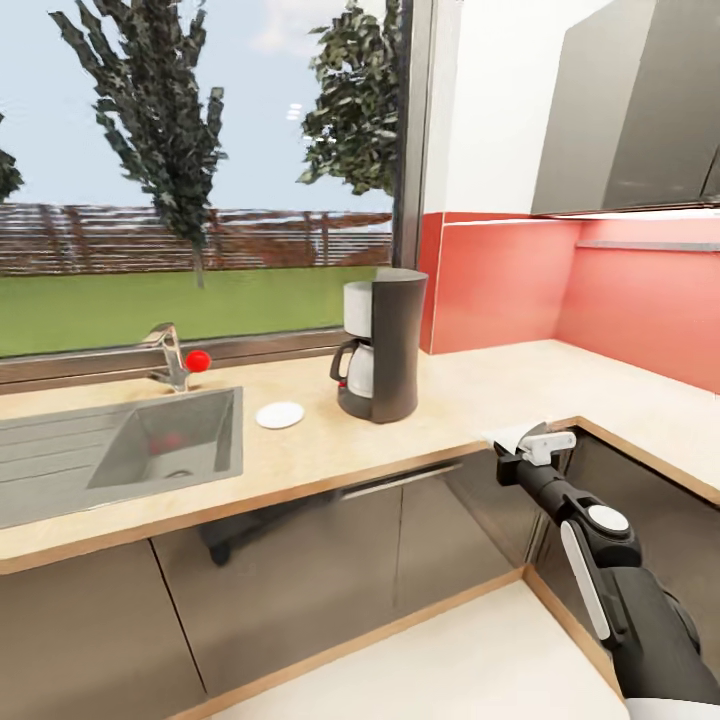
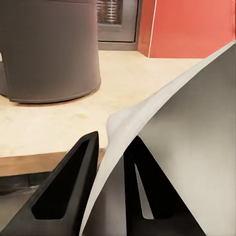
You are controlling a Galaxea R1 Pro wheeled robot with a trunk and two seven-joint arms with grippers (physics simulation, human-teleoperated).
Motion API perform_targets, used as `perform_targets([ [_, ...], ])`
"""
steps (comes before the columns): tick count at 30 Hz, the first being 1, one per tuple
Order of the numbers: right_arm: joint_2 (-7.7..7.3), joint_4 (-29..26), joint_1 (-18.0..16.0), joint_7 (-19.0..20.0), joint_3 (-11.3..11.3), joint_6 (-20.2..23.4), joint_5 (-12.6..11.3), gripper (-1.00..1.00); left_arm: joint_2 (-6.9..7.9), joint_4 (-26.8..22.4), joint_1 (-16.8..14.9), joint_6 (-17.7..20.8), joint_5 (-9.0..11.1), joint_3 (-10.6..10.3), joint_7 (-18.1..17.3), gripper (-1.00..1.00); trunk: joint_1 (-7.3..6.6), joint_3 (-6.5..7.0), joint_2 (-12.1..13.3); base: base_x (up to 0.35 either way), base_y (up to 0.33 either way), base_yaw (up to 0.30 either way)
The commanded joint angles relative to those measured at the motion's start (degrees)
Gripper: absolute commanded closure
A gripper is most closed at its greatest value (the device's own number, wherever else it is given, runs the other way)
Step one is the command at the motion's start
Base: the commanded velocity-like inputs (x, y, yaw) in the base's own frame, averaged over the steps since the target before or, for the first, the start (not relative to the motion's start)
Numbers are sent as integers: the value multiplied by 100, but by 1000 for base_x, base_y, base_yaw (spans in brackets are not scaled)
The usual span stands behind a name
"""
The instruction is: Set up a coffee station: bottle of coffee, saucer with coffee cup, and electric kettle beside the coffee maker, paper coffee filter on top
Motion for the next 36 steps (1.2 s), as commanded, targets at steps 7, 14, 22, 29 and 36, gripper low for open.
perform_targets([
  [7, 2, -6, -5, 33, -7, 39, -2, 100, -3, -9, 3, -4, 22, 8, 2, -100, 0, -5, -3, 0, 38, -275],
  [14, 1, -6, -5, 31, -7, 38, -2, 100, -3, -9, 3, -4, 22, 7, 2, -100, 0, -5, -3, 0, 111, -219],
  [22, 0, -6, -5, 31, -9, 39, -2, 100, -3, -9, 2, -4, 22, 7, 2, -100, 0, -5, -3, 0, 289, -24],
  [29, -3, -6, -5, 30, -7, 40, -2, 100, -3, -9, 1, -4, 22, 5, 2, -100, 0, -5, -3, 0, 264, -1],
  [36, -5, -6, -5, 40, -1, 34, -2, 100, -3, -9, 3, -4, 22, 5, 2, -100, 0, -5, -3, 0, 36, 0],
])
